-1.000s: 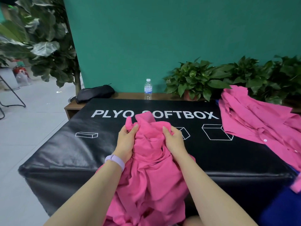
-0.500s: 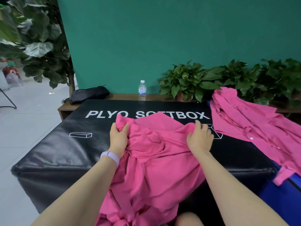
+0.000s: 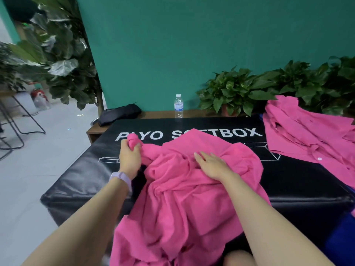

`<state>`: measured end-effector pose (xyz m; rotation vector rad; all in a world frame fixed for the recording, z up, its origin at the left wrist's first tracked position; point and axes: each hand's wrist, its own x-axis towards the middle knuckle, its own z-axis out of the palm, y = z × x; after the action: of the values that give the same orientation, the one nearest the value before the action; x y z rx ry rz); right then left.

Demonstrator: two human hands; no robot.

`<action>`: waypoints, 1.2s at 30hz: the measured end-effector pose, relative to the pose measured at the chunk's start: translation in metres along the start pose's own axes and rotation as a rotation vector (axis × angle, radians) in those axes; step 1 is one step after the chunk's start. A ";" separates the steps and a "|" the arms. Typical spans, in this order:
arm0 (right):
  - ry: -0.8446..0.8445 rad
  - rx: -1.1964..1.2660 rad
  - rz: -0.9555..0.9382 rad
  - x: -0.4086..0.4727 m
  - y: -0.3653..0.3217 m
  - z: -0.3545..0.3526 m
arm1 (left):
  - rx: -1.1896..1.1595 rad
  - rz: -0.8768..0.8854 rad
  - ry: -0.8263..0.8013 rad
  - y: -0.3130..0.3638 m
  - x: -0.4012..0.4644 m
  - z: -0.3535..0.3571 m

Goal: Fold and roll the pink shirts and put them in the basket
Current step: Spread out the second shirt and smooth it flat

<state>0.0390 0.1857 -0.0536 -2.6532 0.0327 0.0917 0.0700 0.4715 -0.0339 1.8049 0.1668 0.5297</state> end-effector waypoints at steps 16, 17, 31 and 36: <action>0.223 -0.330 0.387 -0.026 -0.016 0.018 | 0.477 -0.147 -0.264 0.016 -0.037 0.032; 0.221 -0.329 0.420 -0.028 -0.017 0.017 | 0.500 -0.162 -0.274 0.018 -0.039 0.036; 0.152 -0.226 -0.213 -0.029 -0.008 0.018 | 0.181 0.045 -0.549 0.028 -0.046 0.074; 0.113 -0.194 -0.062 -0.023 -0.006 0.018 | -0.154 -0.241 -0.397 0.022 -0.037 0.058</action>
<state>0.0157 0.2000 -0.0649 -2.8475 -0.0219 -0.0799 0.0585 0.3997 -0.0350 1.6738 0.0658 0.0080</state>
